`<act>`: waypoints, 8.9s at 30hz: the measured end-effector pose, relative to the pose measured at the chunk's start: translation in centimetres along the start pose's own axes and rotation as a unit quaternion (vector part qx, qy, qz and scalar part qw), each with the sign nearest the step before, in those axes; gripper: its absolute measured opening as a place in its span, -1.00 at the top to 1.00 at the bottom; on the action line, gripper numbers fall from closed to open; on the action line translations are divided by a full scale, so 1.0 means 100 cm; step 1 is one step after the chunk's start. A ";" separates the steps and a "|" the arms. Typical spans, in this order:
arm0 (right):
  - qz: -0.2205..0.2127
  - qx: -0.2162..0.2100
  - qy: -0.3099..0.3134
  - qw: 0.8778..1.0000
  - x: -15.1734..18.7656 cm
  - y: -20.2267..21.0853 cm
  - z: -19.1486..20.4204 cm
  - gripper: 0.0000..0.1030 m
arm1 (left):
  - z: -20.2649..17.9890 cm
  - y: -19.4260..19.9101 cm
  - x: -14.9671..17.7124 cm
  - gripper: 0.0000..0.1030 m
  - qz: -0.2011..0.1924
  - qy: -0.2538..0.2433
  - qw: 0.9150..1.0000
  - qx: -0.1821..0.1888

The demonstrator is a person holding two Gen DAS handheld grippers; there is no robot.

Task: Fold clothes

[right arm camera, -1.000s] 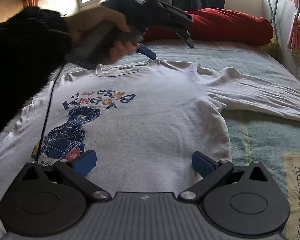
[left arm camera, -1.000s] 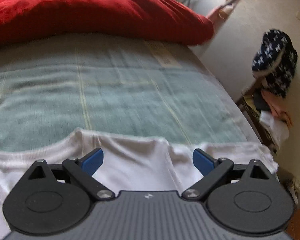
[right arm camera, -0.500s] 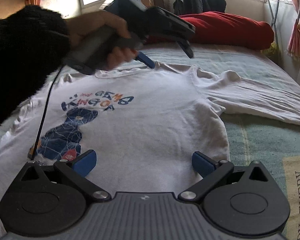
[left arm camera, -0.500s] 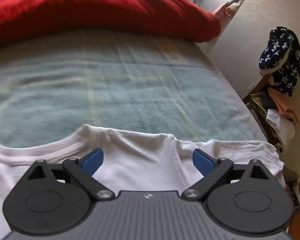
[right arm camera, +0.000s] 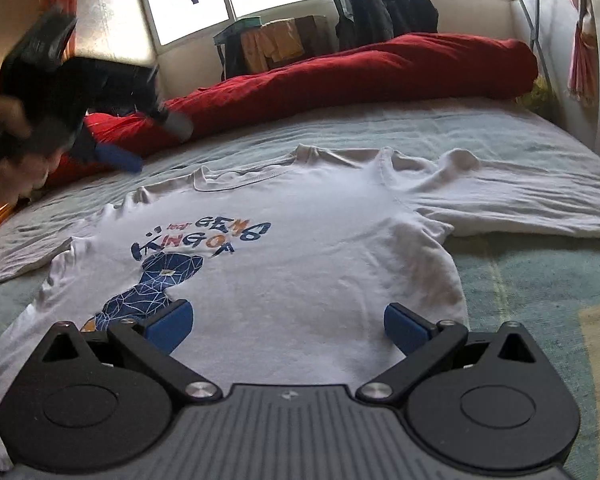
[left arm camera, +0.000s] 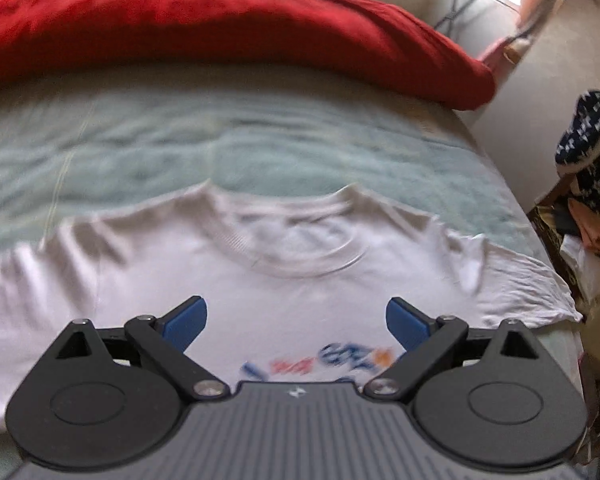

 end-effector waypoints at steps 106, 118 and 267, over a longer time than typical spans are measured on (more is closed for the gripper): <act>0.040 -0.057 0.037 0.997 0.010 -0.020 0.036 -1.00 | 0.480 0.042 0.149 0.28 -0.220 0.549 0.801 -0.092; 0.041 -0.052 0.044 0.997 0.010 -0.020 0.039 -1.00 | 0.477 0.046 0.128 0.80 -0.178 0.517 0.814 -0.195; 0.024 -0.040 -0.084 0.995 -0.004 0.016 -0.008 -1.00 | -0.191 0.000 0.009 -0.04 0.007 -0.240 0.970 0.027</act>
Point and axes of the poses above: each gripper's, at about its wrist camera, not at the fingertips, and y roughly against the way its jaws point, z to its left, x to its underside, the point moved 7 cm from there along -y, roughly the way its jaws point, and after that the axes turned 14 degrees about -x, right-handed, at the moved point
